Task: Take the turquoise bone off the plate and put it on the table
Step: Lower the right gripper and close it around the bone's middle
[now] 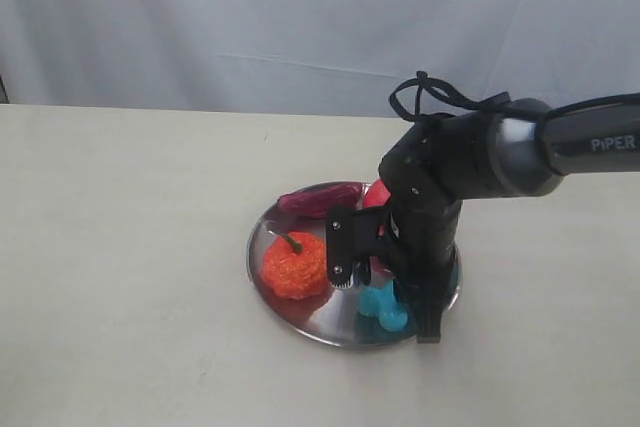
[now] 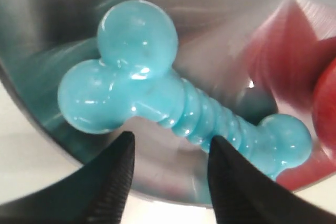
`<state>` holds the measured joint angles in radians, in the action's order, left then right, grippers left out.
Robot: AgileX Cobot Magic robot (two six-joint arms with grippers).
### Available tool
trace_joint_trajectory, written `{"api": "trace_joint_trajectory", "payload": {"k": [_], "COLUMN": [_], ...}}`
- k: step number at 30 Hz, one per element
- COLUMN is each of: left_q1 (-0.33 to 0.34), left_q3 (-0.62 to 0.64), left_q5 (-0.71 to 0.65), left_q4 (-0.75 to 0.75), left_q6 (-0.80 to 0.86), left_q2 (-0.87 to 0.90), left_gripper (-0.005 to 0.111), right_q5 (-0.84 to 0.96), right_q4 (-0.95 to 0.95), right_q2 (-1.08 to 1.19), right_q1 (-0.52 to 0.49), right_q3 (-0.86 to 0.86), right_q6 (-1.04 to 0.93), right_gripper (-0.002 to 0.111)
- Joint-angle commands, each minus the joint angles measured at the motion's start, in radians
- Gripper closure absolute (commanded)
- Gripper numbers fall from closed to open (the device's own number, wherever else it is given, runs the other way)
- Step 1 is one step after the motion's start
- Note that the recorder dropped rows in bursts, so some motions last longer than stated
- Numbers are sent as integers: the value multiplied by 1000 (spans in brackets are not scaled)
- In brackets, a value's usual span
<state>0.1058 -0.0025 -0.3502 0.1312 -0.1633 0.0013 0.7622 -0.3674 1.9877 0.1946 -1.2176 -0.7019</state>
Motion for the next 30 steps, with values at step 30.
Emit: {"api": "trace_joint_trajectory", "payload": {"k": [30], "left_q1": [-5], "left_q3": [3], "left_q5": [4], "left_q4": [1], "left_q6": [-2], "left_q2": [-1], "left_gripper": [107], "right_q5": [-43], "right_q4": [133], "right_q2": [-32], "right_q1": [88], "right_q3": [-3], "right_q6": [-135], "right_gripper": [66]}}
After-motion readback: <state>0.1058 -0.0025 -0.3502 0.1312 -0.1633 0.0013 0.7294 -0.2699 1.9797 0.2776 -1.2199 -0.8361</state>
